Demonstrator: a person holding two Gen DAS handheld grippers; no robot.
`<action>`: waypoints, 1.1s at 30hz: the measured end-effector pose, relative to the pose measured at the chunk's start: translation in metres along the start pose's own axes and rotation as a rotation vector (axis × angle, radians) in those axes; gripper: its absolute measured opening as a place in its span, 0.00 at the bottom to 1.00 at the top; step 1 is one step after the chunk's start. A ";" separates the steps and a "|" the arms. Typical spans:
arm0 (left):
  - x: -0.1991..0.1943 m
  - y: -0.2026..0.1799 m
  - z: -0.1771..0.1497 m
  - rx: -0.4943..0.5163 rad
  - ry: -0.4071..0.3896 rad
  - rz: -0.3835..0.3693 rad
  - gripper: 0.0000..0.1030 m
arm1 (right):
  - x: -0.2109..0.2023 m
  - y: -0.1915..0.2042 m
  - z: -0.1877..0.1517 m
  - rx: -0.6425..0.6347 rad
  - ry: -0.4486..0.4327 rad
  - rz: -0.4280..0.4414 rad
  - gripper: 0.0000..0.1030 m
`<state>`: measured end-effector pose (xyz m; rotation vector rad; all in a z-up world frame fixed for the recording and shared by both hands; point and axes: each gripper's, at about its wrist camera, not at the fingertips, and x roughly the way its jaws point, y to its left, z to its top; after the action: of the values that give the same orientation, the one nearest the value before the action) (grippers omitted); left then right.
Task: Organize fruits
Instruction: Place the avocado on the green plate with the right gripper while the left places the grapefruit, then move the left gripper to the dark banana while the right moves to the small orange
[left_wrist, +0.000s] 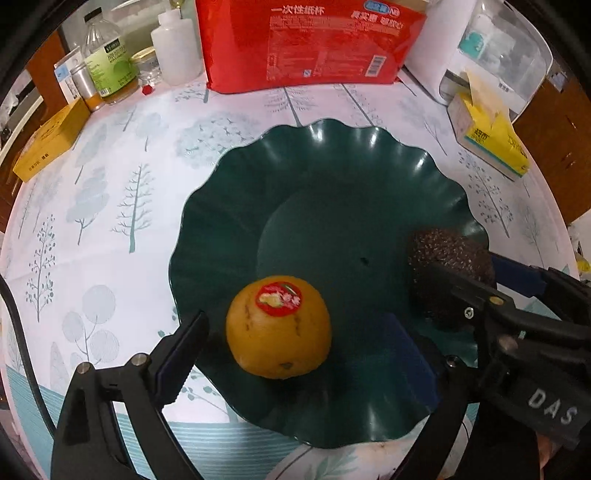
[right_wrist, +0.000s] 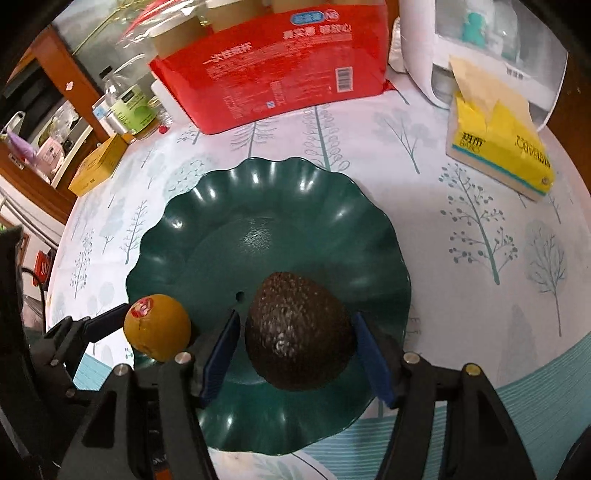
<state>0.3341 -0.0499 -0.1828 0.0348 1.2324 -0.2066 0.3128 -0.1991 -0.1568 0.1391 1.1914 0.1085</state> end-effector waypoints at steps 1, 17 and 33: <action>-0.001 0.000 -0.001 -0.002 0.002 0.003 0.93 | -0.002 0.001 0.000 -0.004 -0.005 0.001 0.63; -0.072 0.021 -0.024 -0.070 -0.095 0.028 0.99 | -0.058 0.000 -0.006 -0.016 -0.098 0.001 0.63; -0.173 0.005 -0.073 -0.079 -0.198 0.033 0.99 | -0.152 0.007 -0.051 -0.081 -0.199 0.022 0.74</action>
<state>0.2126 -0.0116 -0.0452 -0.0329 1.0408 -0.1288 0.2095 -0.2137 -0.0349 0.0896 0.9856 0.1585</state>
